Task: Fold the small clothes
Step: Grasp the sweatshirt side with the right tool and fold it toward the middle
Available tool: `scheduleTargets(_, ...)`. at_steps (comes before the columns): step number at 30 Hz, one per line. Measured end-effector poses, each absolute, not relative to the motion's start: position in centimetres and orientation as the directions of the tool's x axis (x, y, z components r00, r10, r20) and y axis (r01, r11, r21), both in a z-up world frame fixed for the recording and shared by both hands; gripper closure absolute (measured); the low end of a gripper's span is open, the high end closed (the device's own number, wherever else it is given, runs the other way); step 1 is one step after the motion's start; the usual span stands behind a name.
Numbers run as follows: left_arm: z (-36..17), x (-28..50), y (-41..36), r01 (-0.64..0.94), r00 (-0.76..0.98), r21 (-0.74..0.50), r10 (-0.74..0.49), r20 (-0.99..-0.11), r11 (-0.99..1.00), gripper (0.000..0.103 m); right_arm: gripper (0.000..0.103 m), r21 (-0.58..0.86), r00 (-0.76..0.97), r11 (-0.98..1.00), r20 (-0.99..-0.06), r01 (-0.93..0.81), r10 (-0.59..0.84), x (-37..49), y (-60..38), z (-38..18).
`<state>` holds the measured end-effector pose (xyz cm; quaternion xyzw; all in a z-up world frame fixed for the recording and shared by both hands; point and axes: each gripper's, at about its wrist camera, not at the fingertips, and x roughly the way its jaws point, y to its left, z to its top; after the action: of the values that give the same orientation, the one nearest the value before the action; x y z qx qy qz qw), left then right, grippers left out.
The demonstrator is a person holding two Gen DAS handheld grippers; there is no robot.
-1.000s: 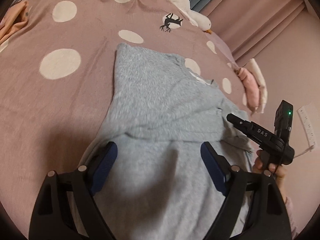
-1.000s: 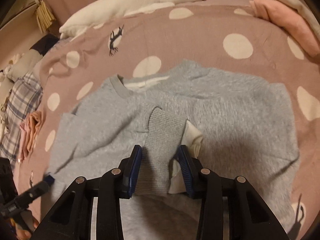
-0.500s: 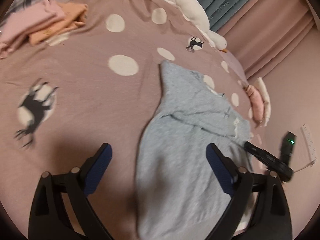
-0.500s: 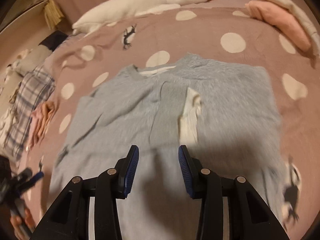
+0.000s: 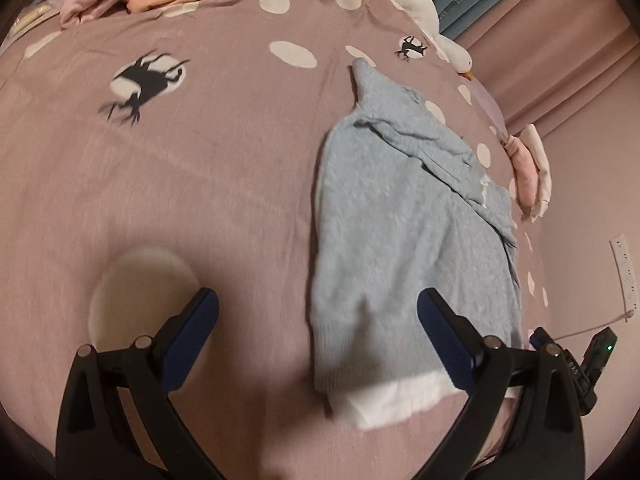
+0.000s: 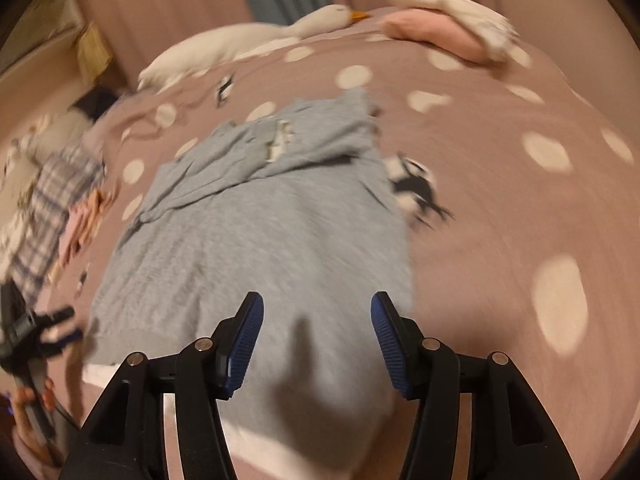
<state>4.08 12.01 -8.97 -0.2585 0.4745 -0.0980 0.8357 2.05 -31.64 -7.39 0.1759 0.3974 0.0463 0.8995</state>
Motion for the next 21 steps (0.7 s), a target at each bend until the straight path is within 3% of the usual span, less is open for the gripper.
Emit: scheduleTargets(21,-8.1,0.3,11.2,-0.052,0.557,-0.601,-0.476,-0.681,0.798,0.001,0.046,0.423,0.664,0.889,-0.717,0.174,0.211,-2.6,-34.7,-10.1)
